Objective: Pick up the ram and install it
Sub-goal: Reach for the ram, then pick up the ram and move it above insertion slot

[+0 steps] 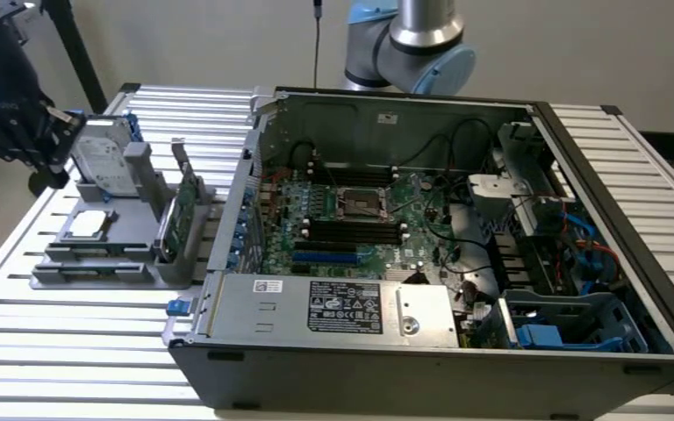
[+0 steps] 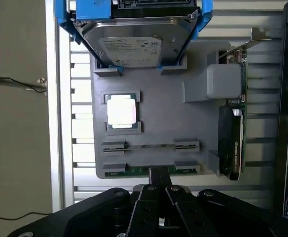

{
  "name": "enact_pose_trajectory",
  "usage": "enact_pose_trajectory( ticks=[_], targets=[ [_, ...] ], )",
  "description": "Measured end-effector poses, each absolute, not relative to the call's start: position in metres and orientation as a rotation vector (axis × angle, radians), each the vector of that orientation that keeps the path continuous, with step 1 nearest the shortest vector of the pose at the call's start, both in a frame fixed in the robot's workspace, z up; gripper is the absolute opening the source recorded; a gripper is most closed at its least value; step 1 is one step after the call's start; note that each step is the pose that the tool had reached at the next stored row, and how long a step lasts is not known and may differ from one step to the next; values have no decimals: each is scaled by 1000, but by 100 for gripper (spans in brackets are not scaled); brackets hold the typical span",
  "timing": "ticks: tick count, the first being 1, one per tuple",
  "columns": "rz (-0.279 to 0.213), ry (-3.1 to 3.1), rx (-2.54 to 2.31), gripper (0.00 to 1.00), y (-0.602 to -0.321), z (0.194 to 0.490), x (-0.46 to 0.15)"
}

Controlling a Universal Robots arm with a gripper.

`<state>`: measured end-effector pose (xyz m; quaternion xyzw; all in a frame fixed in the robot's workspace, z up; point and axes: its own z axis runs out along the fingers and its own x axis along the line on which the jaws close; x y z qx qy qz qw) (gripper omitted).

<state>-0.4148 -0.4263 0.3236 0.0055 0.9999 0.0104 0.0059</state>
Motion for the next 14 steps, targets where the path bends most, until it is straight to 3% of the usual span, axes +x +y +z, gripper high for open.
enact_pose_trajectory(
  ticks=[14],
  targets=[
    [31, 3132, -39, 11, -433, 321, -412]
  ],
)
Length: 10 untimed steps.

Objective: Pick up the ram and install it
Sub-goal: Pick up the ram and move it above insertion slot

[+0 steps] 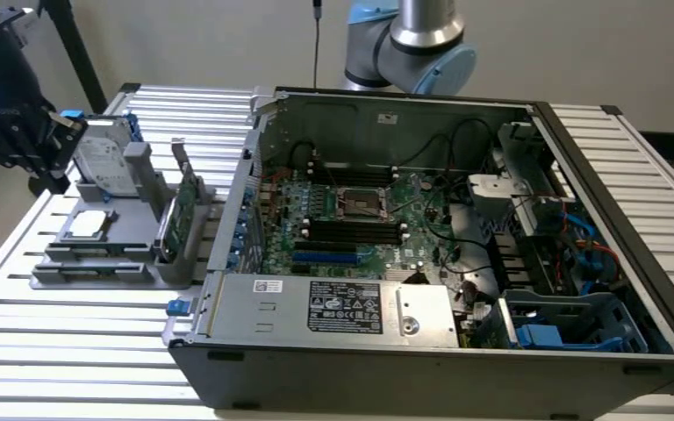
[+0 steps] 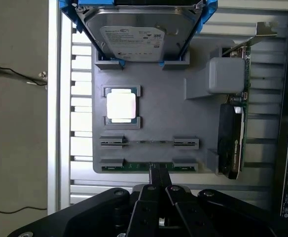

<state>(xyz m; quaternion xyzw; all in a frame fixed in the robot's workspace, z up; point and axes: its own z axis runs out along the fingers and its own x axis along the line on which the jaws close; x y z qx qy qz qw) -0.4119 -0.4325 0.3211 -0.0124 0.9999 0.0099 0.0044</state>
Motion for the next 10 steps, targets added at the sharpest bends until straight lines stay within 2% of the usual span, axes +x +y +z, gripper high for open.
enact_pose_trajectory(
  ticks=[10],
  targets=[
    [31, 3132, -42, 11, -434, 321, -412]
  ],
)
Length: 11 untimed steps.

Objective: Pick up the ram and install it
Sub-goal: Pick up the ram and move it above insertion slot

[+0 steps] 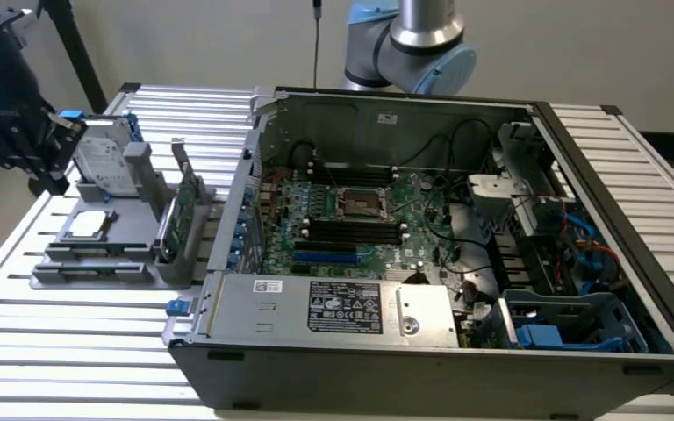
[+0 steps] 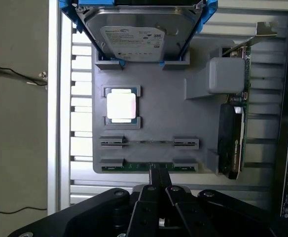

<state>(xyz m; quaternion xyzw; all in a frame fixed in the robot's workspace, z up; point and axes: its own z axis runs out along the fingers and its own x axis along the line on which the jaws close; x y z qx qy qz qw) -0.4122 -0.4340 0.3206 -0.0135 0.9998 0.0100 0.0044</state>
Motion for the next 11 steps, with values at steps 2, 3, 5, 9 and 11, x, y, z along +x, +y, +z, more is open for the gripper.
enact_pose_trajectory(
  ticks=[2, 3, 5, 9, 11],
  targets=[
    [32, 3132, -72, 11, -434, 320, -413],
    [32, 3131, -95, 11, -434, 320, -413],
    [32, 3130, -145, 11, -434, 320, -413],
    [32, 3124, -253, 11, -434, 320, -414],
    [33, 3119, -312, 11, -434, 320, -414]
  ],
)
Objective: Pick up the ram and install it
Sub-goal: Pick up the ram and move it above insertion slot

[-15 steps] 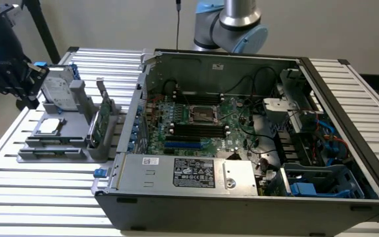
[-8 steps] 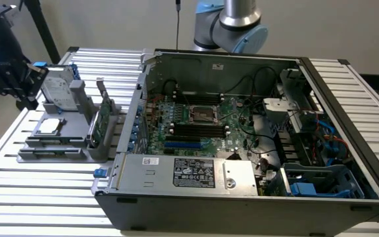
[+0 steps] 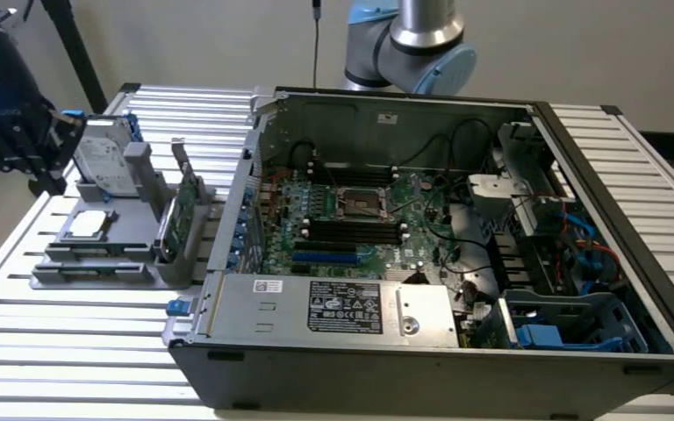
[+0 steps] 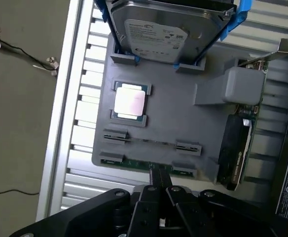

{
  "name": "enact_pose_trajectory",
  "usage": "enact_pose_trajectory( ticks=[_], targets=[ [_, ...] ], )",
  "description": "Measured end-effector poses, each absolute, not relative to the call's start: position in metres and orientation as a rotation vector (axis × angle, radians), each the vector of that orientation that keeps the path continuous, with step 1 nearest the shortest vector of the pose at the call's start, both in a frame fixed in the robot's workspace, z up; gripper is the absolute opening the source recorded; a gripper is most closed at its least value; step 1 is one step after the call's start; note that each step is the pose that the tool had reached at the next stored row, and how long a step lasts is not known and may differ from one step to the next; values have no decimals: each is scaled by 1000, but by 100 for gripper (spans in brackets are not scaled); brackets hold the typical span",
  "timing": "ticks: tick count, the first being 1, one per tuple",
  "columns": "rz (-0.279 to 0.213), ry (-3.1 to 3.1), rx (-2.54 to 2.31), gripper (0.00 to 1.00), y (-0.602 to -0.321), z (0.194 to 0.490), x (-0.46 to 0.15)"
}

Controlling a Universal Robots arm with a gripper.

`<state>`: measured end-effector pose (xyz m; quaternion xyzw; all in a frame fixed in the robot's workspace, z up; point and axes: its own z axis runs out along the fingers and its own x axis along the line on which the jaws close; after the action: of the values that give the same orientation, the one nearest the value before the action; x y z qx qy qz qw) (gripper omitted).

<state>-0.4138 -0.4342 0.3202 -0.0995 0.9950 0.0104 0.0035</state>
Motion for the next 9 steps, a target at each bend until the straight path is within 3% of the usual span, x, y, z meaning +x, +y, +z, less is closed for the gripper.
enact_pose_trajectory(
  ticks=[9],
  targets=[
    [33, 3085, -564, 11, -434, 320, -414]
  ],
)
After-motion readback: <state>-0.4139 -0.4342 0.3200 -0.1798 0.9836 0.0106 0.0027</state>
